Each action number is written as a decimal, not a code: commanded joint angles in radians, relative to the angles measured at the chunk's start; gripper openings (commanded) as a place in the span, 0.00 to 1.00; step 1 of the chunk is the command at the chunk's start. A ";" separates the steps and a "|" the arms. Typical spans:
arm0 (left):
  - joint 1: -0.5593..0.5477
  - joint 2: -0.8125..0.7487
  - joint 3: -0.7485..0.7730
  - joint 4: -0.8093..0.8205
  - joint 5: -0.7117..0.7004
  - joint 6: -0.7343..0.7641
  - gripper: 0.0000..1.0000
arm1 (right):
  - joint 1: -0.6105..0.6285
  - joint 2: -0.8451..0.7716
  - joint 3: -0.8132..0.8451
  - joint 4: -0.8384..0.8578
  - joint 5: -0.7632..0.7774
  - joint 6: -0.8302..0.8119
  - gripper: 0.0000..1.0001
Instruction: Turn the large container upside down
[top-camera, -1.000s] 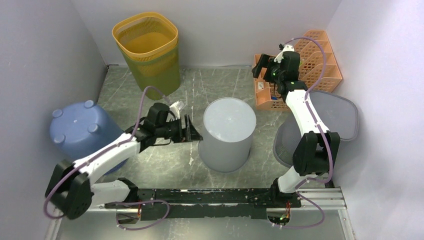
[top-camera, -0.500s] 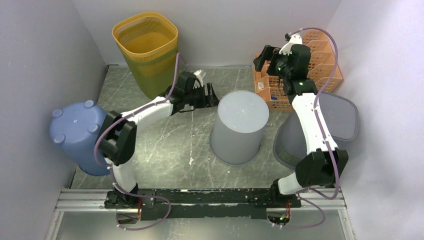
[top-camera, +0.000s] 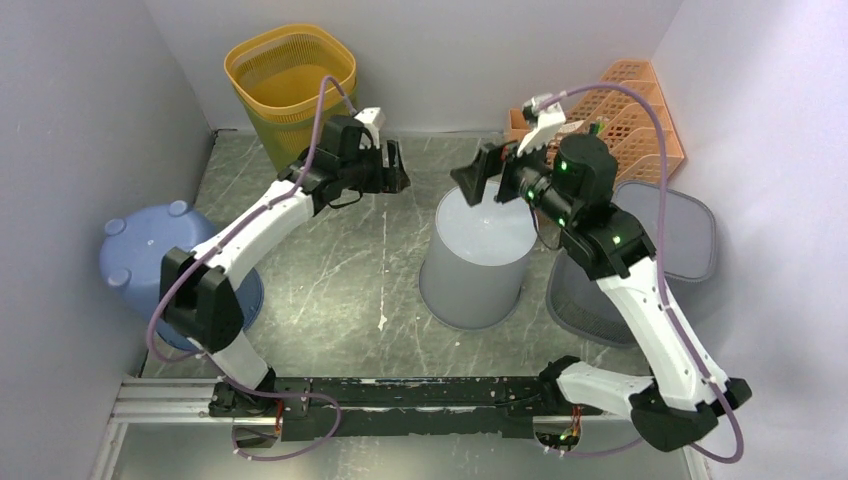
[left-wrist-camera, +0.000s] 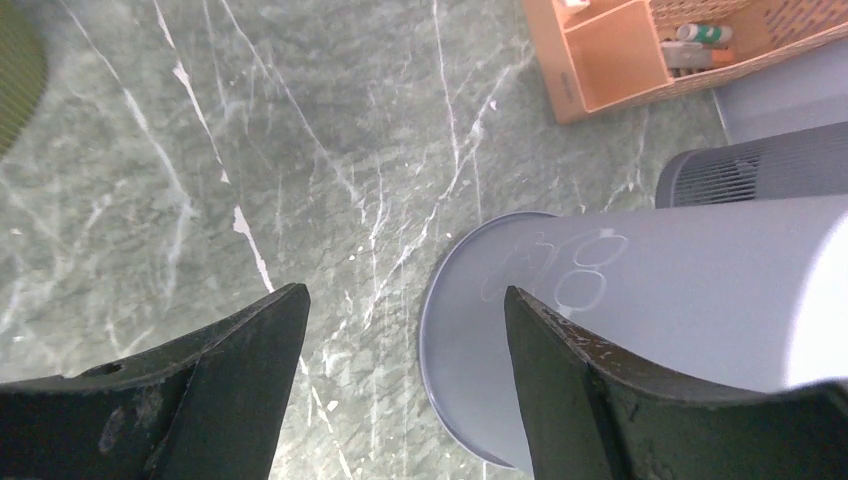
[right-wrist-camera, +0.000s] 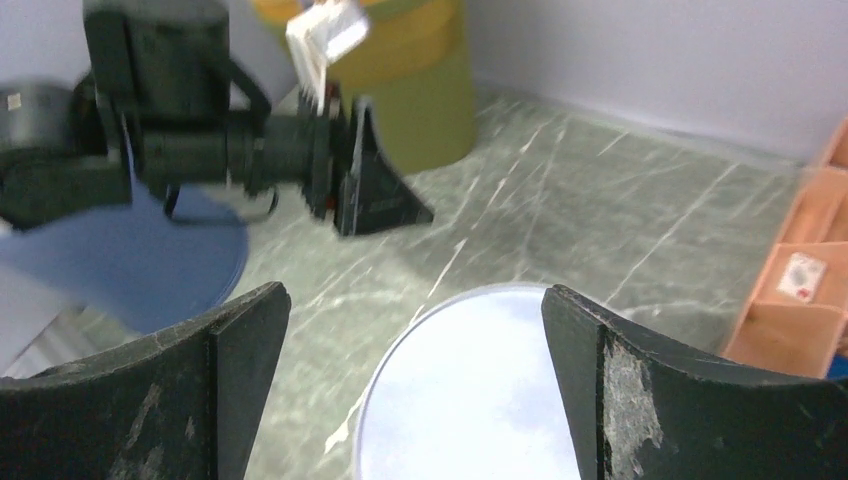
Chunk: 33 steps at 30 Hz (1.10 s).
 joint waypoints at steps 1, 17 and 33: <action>-0.003 -0.066 0.026 -0.074 -0.064 0.066 0.83 | 0.061 -0.074 -0.057 -0.134 -0.078 0.014 1.00; -0.004 -0.125 -0.024 -0.055 -0.046 0.101 0.82 | 0.114 -0.285 -0.291 -0.467 0.099 0.112 1.00; -0.004 -0.280 -0.157 -0.030 -0.108 0.121 0.82 | 0.159 -0.135 -0.483 -0.257 0.238 0.154 1.00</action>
